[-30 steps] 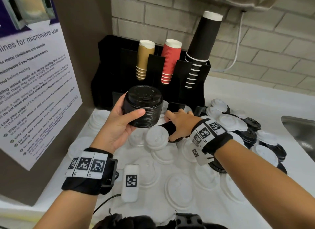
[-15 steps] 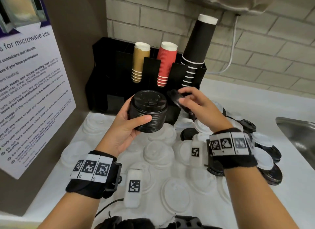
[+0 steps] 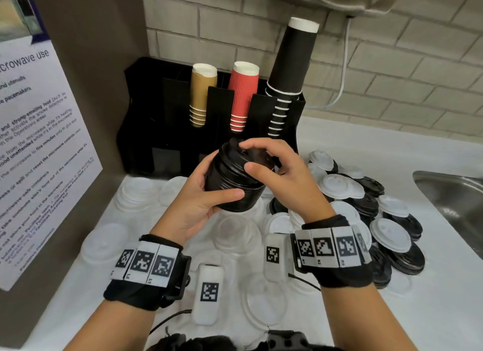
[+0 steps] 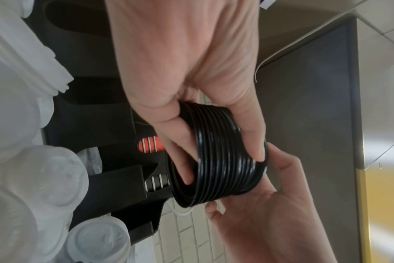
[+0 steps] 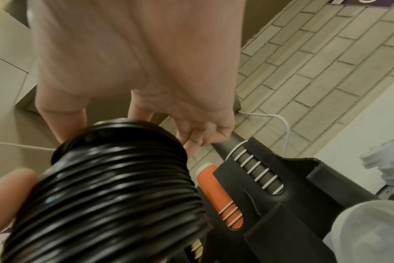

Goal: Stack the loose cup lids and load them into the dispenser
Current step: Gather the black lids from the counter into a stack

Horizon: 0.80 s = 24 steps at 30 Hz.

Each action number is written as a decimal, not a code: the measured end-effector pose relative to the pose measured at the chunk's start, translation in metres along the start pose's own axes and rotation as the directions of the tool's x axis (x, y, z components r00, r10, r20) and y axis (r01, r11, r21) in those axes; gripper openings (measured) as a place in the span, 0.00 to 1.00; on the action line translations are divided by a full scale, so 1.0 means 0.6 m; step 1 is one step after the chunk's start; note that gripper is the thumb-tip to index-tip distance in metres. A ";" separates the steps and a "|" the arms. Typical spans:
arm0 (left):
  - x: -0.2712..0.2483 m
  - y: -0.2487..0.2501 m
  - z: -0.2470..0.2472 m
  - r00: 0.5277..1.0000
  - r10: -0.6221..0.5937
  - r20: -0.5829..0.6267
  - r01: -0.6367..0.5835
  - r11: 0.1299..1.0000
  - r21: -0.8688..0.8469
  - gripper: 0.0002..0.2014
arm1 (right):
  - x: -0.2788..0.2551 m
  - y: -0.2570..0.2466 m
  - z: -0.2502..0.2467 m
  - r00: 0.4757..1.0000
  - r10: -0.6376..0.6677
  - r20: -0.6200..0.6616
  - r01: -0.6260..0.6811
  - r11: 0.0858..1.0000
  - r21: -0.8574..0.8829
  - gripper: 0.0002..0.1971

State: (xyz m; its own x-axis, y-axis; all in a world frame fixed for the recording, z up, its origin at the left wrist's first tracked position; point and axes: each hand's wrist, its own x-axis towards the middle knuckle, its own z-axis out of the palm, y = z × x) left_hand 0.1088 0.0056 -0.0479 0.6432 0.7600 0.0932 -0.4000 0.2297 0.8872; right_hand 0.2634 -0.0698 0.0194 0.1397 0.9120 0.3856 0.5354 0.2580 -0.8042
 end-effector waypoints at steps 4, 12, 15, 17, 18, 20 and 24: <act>-0.001 -0.001 0.001 1.000 -0.002 0.011 0.002 1.000 0.022 0.38 | 0.002 0.001 -0.001 0.998 -0.016 0.055 0.018 0.999 -0.040 0.16; -0.005 -0.002 0.002 1.000 -0.001 -0.010 0.001 1.000 0.005 0.38 | -0.003 0.006 -0.001 0.995 -0.043 0.095 0.049 0.997 -0.066 0.16; -0.008 -0.002 0.002 1.000 0.001 -0.009 -0.001 1.000 -0.007 0.40 | -0.002 0.006 -0.002 0.993 -0.051 0.106 0.060 0.994 -0.090 0.17; -0.009 -0.003 0.004 1.000 0.001 -0.013 -0.001 1.000 -0.012 0.43 | -0.001 0.003 -0.004 0.992 -0.034 0.123 0.048 0.993 -0.109 0.18; -0.009 -0.003 0.005 1.000 0.000 -0.018 -0.001 1.000 -0.012 0.43 | 0.000 0.002 -0.005 0.991 -0.023 0.132 0.039 0.992 -0.119 0.18; -0.010 -0.004 0.006 1.000 0.004 -0.023 -0.004 1.000 -0.010 0.43 | 0.001 0.000 -0.008 0.989 -0.013 0.148 0.032 0.991 -0.127 0.18; -0.011 -0.003 0.006 1.000 0.012 -0.018 -0.012 1.000 -0.008 0.41 | 0.003 -0.002 -0.013 0.985 -0.030 0.168 0.055 0.988 -0.144 0.19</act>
State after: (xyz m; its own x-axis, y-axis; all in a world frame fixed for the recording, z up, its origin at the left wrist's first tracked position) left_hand 0.1077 -0.0022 -0.0483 0.6265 0.7735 0.0958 -0.4130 0.2252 0.8824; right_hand 0.2691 -0.0710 0.0247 -0.0185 0.9445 0.3279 0.6565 0.2588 -0.7086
